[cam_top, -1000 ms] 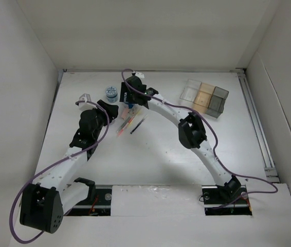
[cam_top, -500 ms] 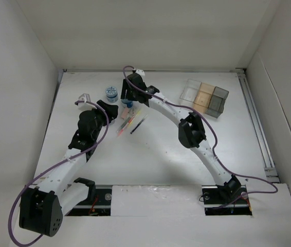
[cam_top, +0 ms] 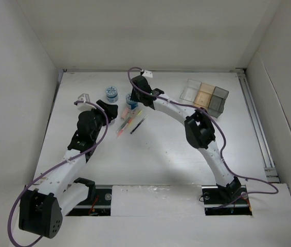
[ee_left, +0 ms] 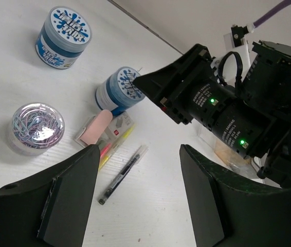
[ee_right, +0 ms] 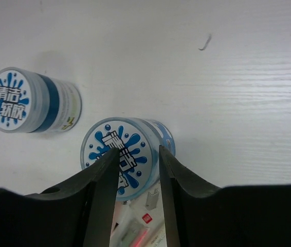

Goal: Sort the stationery into containers

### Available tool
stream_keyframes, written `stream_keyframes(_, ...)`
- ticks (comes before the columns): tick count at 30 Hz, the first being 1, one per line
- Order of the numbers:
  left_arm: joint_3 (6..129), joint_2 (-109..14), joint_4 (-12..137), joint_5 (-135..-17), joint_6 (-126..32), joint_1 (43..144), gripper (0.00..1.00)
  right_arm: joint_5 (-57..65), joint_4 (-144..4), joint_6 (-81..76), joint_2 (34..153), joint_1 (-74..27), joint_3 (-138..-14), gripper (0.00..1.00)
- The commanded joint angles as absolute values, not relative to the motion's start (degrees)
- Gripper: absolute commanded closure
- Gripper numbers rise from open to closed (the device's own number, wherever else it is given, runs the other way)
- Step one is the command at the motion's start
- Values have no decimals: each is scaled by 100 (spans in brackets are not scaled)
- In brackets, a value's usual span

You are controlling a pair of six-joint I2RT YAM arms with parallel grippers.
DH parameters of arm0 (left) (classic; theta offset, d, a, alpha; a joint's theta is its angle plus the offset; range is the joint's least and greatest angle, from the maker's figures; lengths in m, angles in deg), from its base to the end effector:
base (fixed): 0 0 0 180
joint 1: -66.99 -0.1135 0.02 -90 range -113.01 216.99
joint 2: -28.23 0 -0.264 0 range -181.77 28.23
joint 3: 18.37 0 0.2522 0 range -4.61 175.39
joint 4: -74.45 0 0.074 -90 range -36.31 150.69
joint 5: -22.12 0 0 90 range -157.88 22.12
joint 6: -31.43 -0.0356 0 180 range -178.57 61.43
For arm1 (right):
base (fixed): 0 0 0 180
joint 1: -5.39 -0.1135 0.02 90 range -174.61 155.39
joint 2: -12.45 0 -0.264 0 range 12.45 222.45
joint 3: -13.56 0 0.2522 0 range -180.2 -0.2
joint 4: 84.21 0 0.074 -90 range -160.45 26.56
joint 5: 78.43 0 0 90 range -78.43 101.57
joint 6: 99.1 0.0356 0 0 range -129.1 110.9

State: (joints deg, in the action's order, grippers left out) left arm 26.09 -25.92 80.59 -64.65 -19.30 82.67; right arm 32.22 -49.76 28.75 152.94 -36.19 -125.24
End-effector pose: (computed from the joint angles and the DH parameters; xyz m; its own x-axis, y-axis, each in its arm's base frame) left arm 0.2156 -0.0584 0.2783 -0.1827 -0.6051 -0.7749 0.1292 0.7665 -0.6291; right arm 0.4290 0.3639 0.2107 -0.5987 0.2364 -0.7653 -0.0515 0.9421 0.3313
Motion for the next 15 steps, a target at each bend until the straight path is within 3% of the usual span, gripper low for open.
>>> stream_keyframes(1,2616,-2521,8231,-6480,-2016,8272,40,3697,-4926,2939,14843,-3486,-12204,58)
stream_keyframes(4,2616,-2521,8231,-6480,-2016,8272,40,3838,-4996,3010,14632,-3486,-11940,56)
stream_keyframes(5,2616,-2521,8231,-6480,-2016,8272,40,3838,-4997,3010,14474,-3486,-11860,48)
stream_keyframes(6,2616,-2521,8231,-6480,-2016,8272,40,3733,-5101,3010,14395,-3486,-11781,24)
stream_keyframes(9,2616,-2521,8231,-6480,-2016,8272,40,3320,-5172,3010,14332,-3486,-11780,1)
stream_keyframes(15,2616,-2521,8283,-6480,-2016,8272,40,3047,-4567,2774,15156,-3486,-12911,1)
